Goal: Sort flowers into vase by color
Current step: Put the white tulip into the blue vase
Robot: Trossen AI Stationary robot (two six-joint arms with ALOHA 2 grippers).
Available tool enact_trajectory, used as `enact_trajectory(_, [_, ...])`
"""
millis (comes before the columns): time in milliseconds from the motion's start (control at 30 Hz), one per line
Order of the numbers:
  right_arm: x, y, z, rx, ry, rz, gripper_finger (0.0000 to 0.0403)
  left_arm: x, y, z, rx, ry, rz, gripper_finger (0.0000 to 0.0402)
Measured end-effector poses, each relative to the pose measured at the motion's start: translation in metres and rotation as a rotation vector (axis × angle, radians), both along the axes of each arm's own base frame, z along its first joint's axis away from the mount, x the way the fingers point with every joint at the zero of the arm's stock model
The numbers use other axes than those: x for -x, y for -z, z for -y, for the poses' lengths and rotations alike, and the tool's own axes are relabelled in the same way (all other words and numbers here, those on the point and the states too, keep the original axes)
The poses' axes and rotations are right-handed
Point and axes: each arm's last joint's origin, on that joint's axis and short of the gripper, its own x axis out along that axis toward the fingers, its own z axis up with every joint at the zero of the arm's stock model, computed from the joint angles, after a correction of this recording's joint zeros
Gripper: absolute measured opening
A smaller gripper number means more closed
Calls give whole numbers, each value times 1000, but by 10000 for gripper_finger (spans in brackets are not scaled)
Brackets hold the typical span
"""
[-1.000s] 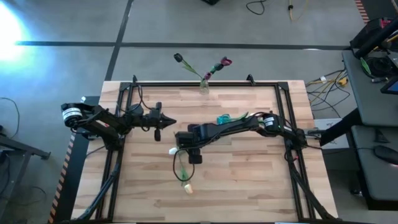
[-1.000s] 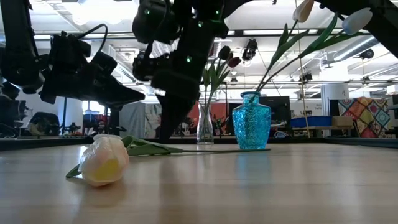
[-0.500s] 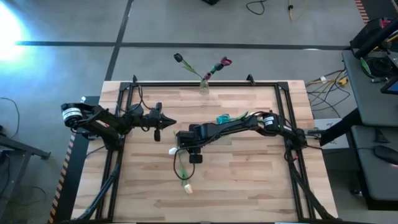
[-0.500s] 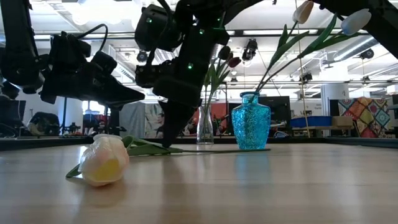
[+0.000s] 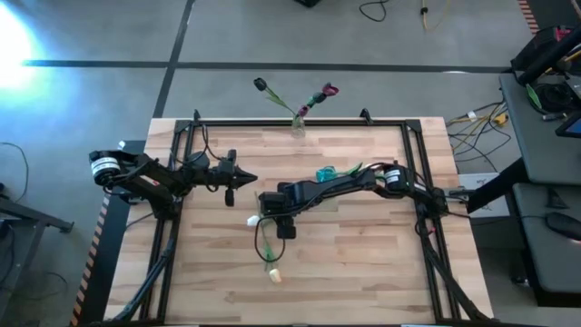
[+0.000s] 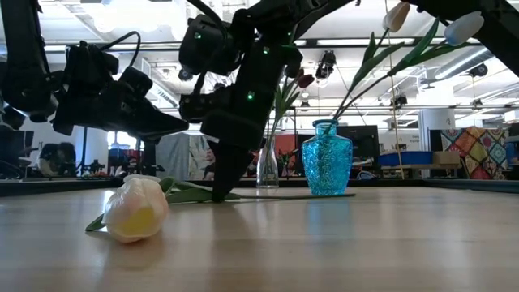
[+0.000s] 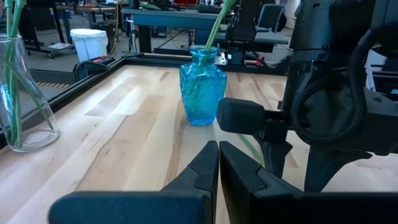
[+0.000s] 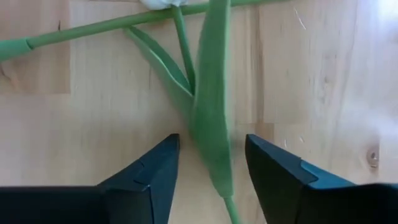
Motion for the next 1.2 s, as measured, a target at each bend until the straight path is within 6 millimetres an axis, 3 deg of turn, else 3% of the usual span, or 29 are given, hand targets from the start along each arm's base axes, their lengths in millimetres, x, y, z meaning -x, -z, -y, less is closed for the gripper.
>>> enact_trajectory(133, [0,1,0,-12,4,0,143,0,0,0,1,0,-2,0])
enact_trajectory(333, [-1,1,-1,-48,-15,11,27,0,0,0,2,-1,-2,0])
enact_trajectory(533, [0,-12,-6,-39,-34,40,14,0,0,0,1,-1,-2,0])
enact_trajectory(767, [7,-65,-7,-34,-44,173,13,0,0,0,2,-2,0,0])
enact_trajectory(1000, [25,-123,-6,84,-10,309,13,0,0,0,3,-2,3,0])
enact_trajectory(1200, [47,-151,-2,164,26,357,13,0,0,0,7,-3,4,0])
